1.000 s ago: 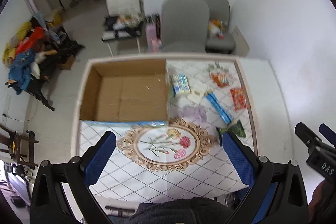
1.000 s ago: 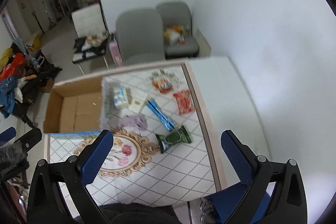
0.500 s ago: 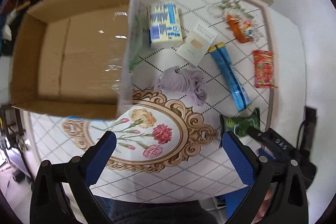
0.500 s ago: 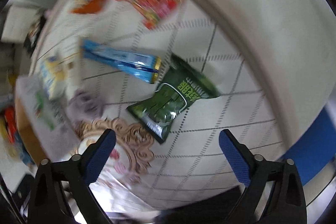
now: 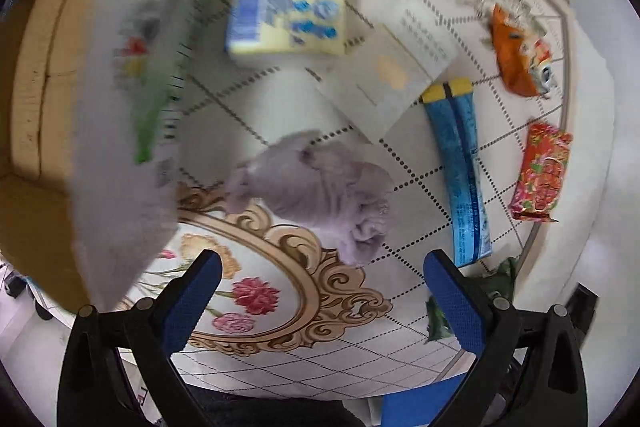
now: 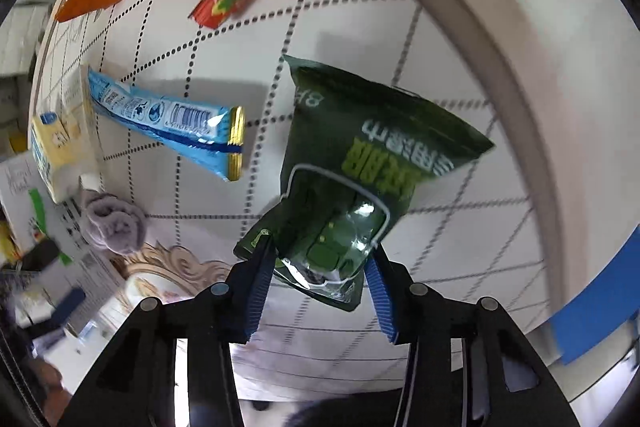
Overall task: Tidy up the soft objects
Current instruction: 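Grasp the lavender cloth with the left tool while the right tool grasps the green snack bag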
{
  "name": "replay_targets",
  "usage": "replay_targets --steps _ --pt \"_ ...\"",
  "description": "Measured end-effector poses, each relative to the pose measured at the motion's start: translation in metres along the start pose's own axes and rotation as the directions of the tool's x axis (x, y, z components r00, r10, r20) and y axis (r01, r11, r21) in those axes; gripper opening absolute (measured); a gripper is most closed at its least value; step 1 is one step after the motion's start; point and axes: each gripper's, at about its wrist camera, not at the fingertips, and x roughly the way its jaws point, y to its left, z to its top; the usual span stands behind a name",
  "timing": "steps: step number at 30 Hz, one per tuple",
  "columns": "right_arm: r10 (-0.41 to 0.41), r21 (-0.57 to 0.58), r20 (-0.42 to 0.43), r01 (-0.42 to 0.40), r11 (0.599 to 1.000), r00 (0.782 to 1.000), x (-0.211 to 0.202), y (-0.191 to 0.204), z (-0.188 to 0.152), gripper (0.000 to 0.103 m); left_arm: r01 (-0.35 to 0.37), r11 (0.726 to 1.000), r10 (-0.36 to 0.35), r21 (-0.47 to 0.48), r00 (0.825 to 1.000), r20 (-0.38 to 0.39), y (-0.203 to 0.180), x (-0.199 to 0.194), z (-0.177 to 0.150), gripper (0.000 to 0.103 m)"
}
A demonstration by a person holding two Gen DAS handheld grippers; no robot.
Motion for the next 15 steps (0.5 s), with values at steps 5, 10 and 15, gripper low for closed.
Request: replay_targets --steps 5,10,15 --pt "-0.004 0.007 -0.004 0.004 1.000 1.000 -0.001 0.004 0.012 0.062 0.019 0.994 -0.025 -0.104 0.998 -0.060 0.000 0.029 0.019 0.103" --pt "-0.009 0.024 -0.035 0.010 1.000 0.999 0.008 0.007 0.028 0.063 -0.031 0.989 0.022 -0.145 0.998 -0.060 0.007 0.044 0.037 0.082" --pt "-0.029 0.018 -0.030 0.030 0.999 0.999 0.009 0.009 0.031 0.050 -0.083 0.996 0.083 -0.044 0.997 0.001 -0.004 0.045 0.031 0.051"
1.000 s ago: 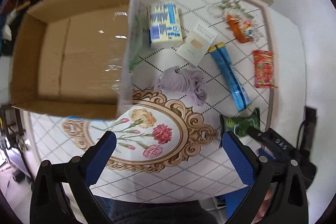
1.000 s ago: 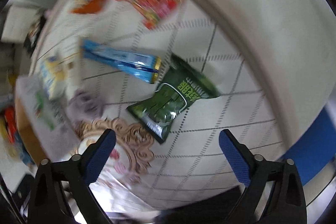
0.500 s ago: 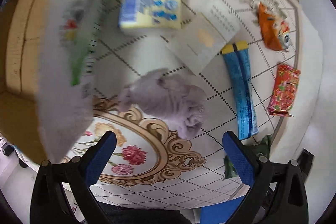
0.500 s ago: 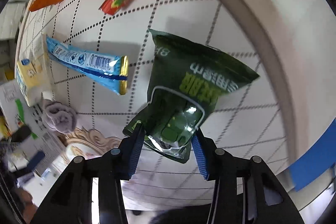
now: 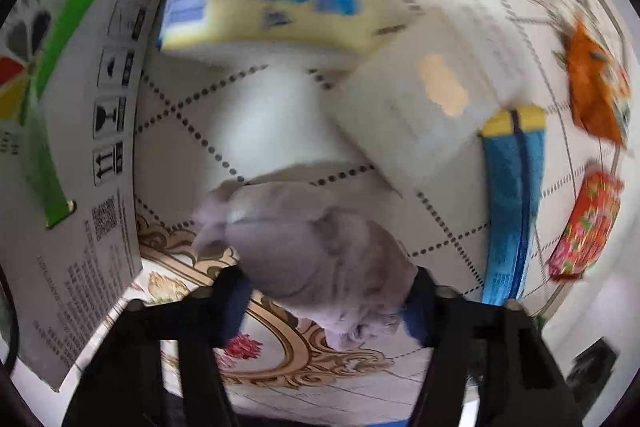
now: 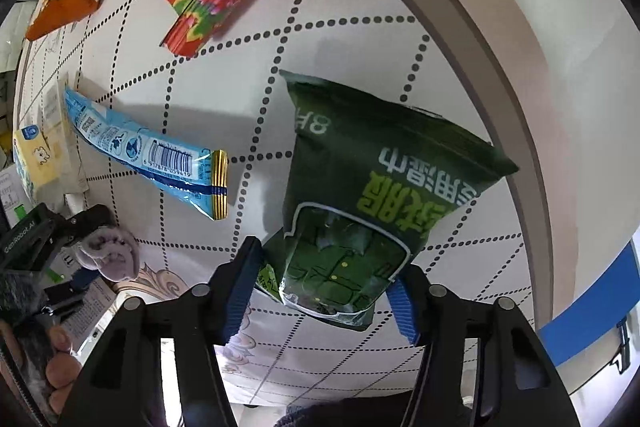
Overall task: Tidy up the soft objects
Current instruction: 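Grasp the lavender cloth with the left tool while the right tool grasps the green snack bag, then carry both items over the box and open both tools to drop them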
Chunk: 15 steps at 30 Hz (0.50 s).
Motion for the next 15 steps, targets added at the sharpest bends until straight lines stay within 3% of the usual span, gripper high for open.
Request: replay_targets --steps 5,9,15 --pt "-0.010 -0.061 0.014 0.011 0.998 1.000 -0.004 -0.003 -0.008 0.041 -0.059 0.981 0.046 0.184 0.996 0.072 -0.023 -0.006 -0.031 0.046" --pt "-0.001 -0.120 0.028 0.005 0.993 1.000 -0.015 0.000 -0.021 0.040 -0.116 0.938 0.063 0.325 0.984 0.169 -0.037 -0.025 -0.065 0.046" --pt "0.034 -0.290 0.075 -0.011 0.957 0.997 -0.057 0.035 -0.055 0.040 -0.088 0.900 -0.027 0.428 0.966 0.256 -0.027 -0.093 -0.110 0.046"
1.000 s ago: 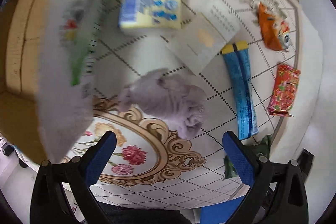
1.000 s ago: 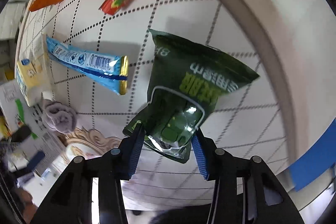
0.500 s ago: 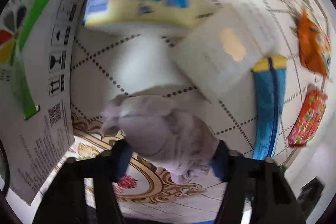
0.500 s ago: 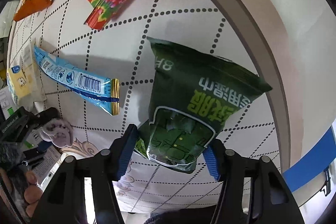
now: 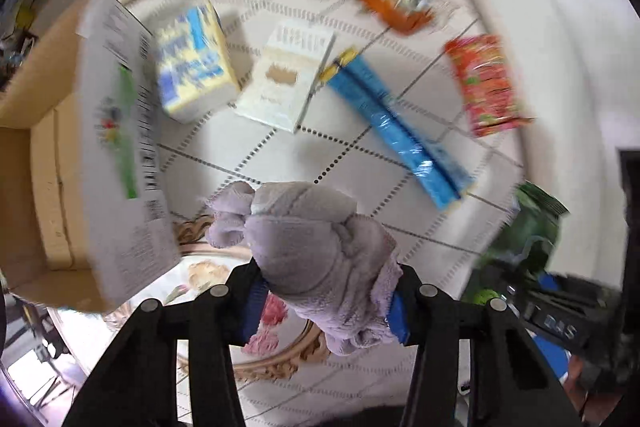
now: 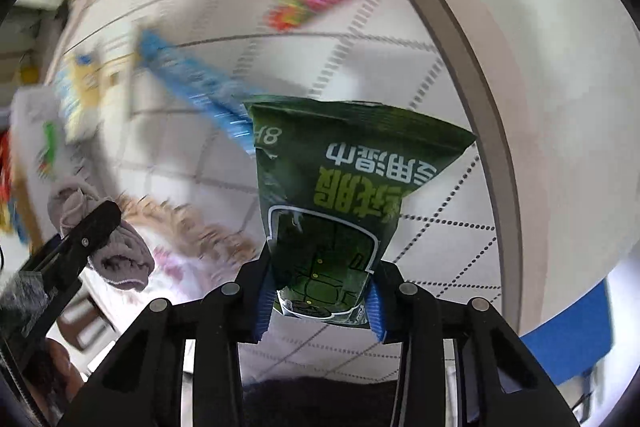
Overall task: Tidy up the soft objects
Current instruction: 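Carry both items over the box and open both tools to drop them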
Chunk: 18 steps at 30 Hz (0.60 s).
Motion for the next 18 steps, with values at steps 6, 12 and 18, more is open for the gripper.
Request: replay_targets --steps 6,12,18 --pt "0.058 -0.242 0.066 -0.041 0.970 0.996 -0.063 0.102 -0.017 0.040 0.010 1.000 -0.010 -0.002 0.989 0.149 0.041 -0.104 -0.013 0.046" --pt "0.141 -0.438 0.083 -0.091 0.895 0.986 -0.104 0.227 -0.027 0.040 -0.037 0.998 0.048 -0.054 0.974 0.223 0.118 -0.150 -0.005 0.046" --pt "0.099 -0.522 0.062 -0.052 0.852 0.993 -0.073 0.347 -0.017 0.040 -0.049 0.992 0.070 -0.115 0.980 0.184 0.221 -0.139 0.018 0.046"
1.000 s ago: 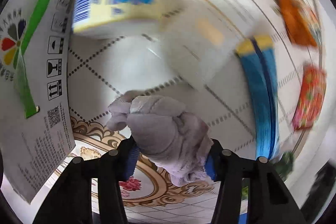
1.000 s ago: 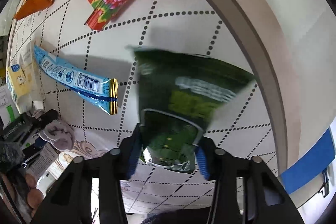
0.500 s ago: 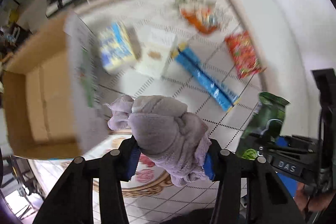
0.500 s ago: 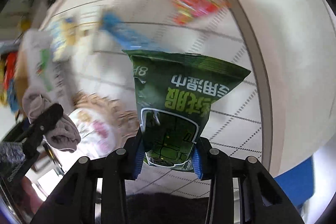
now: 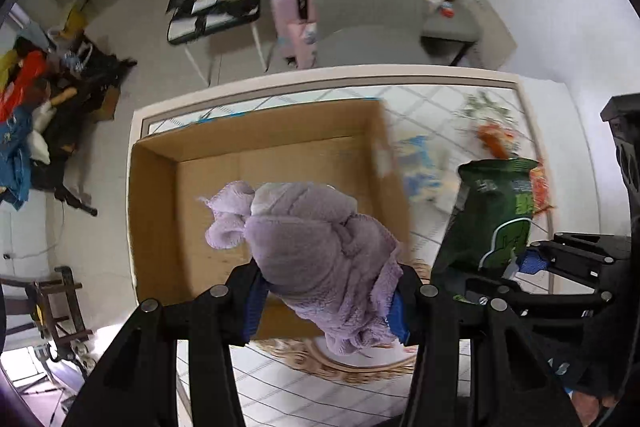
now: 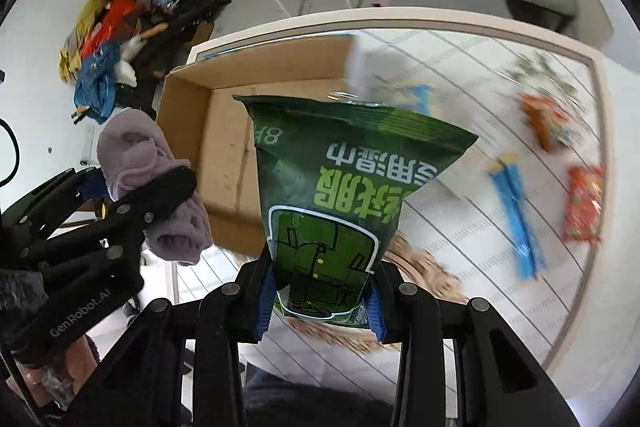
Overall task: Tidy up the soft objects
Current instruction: 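Carry both items over the box and open both tools to drop them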
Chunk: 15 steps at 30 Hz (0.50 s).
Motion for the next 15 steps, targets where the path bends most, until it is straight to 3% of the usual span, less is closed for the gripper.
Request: replay_targets --steps 3,8,15 --pt "-0.026 -0.006 -0.052 0.026 1.000 0.998 0.036 0.028 0.036 0.040 0.037 0.999 -0.038 -0.029 0.998 -0.054 0.042 0.037 0.019 0.046" --pt "-0.094 0.027 -0.126 0.098 0.995 0.988 0.100 0.036 0.077 0.040 0.114 0.992 -0.122 -0.062 0.983 -0.140 0.084 0.090 0.046 0.046" --pt "-0.194 -0.001 -0.185 0.197 0.980 0.963 0.159 0.039 0.106 0.040 0.194 0.980 -0.196 -0.032 0.951 -0.240 0.094 0.150 0.069 0.047"
